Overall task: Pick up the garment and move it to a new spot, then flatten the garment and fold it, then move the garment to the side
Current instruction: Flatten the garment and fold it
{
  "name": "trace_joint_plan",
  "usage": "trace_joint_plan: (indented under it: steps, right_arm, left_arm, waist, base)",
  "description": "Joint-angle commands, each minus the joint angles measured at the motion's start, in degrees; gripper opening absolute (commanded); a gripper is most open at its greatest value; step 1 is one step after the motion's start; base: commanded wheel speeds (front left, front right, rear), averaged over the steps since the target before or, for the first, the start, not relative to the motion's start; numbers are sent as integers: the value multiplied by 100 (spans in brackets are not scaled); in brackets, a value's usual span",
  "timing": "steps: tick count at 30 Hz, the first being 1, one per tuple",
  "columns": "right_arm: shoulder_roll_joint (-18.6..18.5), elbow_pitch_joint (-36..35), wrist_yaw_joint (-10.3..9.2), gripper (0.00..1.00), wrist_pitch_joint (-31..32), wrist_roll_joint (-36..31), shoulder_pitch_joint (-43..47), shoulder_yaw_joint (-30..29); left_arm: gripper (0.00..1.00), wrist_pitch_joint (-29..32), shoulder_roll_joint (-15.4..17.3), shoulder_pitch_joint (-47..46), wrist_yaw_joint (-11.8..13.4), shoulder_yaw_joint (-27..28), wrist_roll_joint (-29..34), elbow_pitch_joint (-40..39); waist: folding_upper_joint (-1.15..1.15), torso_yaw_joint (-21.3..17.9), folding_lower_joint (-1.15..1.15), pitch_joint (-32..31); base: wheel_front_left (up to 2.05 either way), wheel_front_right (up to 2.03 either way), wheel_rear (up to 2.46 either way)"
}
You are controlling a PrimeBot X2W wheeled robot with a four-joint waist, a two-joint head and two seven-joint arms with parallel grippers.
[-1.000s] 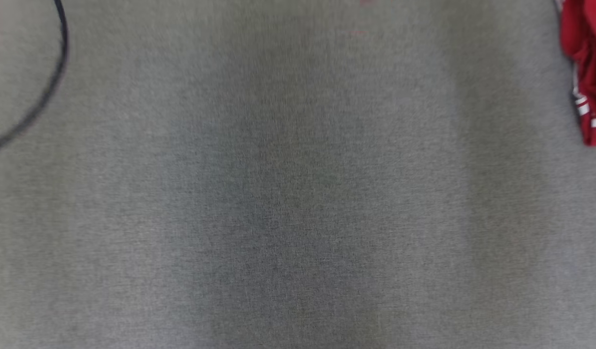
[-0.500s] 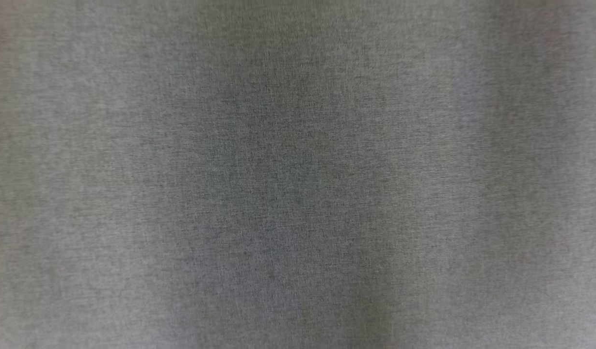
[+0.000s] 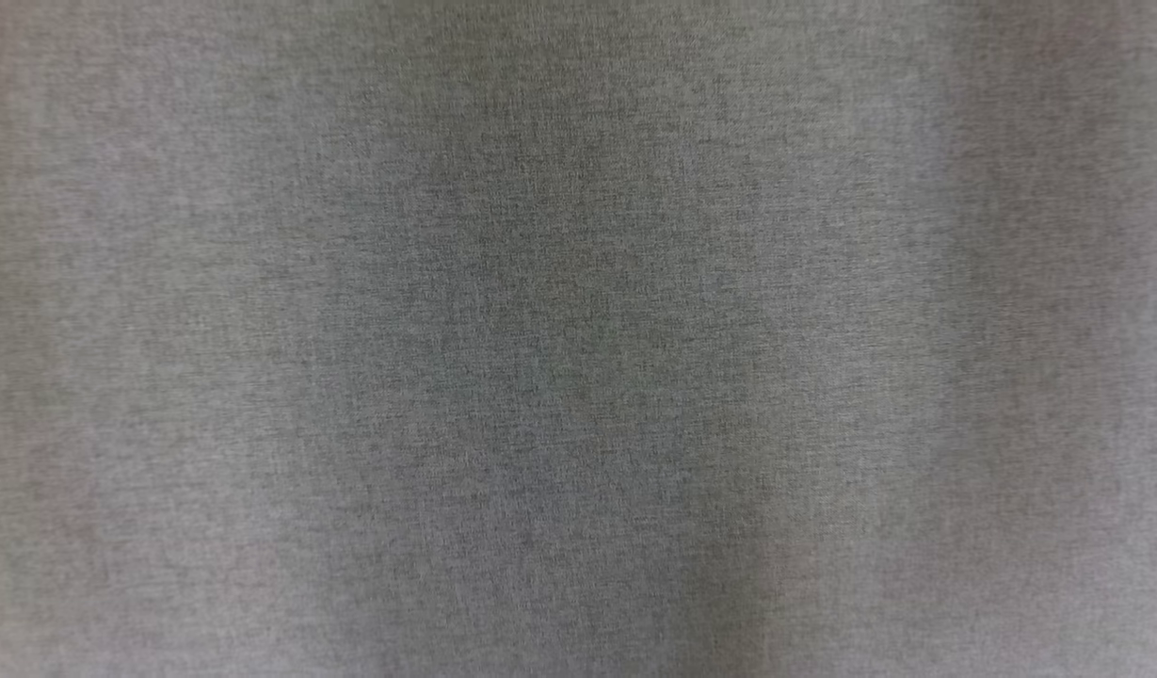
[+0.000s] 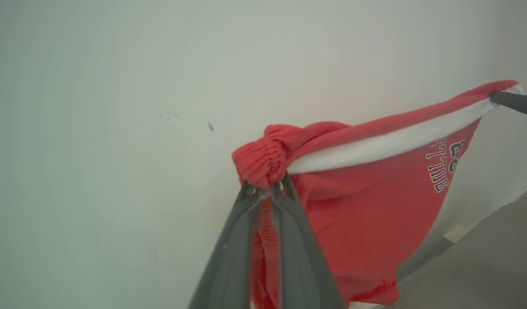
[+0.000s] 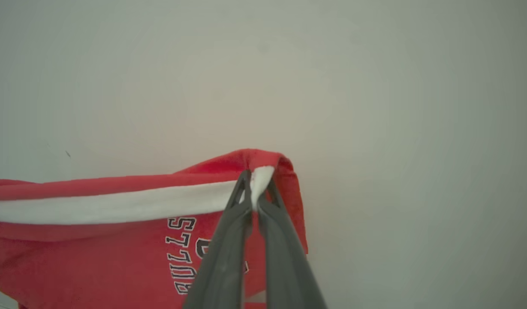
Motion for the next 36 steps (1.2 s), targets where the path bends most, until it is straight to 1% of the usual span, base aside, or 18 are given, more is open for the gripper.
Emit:
trace_joint_plan:
  steps: [1,4,8,11,12,14,18,22,24,25,28,32,34,36]
  right_arm:
    - [46,-29,-16,0,-95,133,301,88]
    - [44,-206,-16,0,-225,351,768,261]
    - [-28,-603,-16,0,-380,649,1744,616]
    - [-173,-956,-16,0,-378,918,2582,864]
    - [-173,-956,-16,0,-378,918,2582,864]
    - [-286,-1227,-16,0,-379,1065,3121,1017]
    - [-559,-1779,-16,0,-411,1320,4233,1203]
    - [-751,-2310,-16,0,-425,1531,5226,1290]
    - [-837,-2545,-16,0,-448,1619,5687,1262]
    - [-880,-2654,-16,0,-436,1638,5927,1282]
    - [-985,-2933,-16,0,-417,1732,6575,1218]
    - [-1116,-3266,-16,0,-407,1812,7477,1064]
    - [-1150,-3419,-16,0,-413,1803,7923,962]
    - [-1162,-3570,-16,0,-354,1733,8372,899]
  left_arm:
    - [0,-199,-16,273,15,51,-133,5]
    - [0,-424,2,786,15,93,-369,-161]
    - [0,-584,194,1731,24,267,-539,-508]
    - [0,-600,302,2567,148,577,-499,-997]
    - [0,-600,302,2567,148,577,-499,-997]
    - [0,-596,395,3253,310,829,-394,-1409]
    - [0,-595,425,4689,626,1272,-124,-2292]
    - [0,-597,380,5963,920,1657,144,-3056]
    - [0,-597,348,6574,993,1724,264,-3349]
    - [0,-597,305,6849,1051,1847,302,-3473]
    - [0,-598,236,7628,1117,2007,455,-3789]
    - [0,-597,43,8560,1049,2041,611,-4002]
    - [0,-597,-64,8917,1057,2180,701,-4027]
    - [0,-597,-185,9308,1008,2235,797,-4021]
  waist:
    - [-1,7,-1,-152]
    - [-1,-17,-1,-388]
    - [-1,-76,-1,-841]
    - [-1,-90,-1,-1199]
    - [-1,-90,-1,-1199]
    - [-1,-88,-1,-1417]
    - [-1,-29,-1,-1801]
    - [-1,-18,-1,-2090]
    - [-1,-23,-1,-2208]
    - [-1,-29,-1,-2274]
    - [-1,-58,-1,-2407]
    - [-1,-53,-1,-2583]
    - [-1,-43,-1,-2665]
    - [-1,-41,-1,-2731]
  base:
    - [0,0,0]
    - [0,0,0]
    - [0,0,0]
    - [0,0,0]
    - [0,0,0]
    - [0,0,0]
    - [0,0,0]
    - [0,0,0]
    - [0,0,0]
    - [0,0,0]
    - [0,0,0]
    - [0,0,0]
    - [0,0,0]
    - [0,0,0]
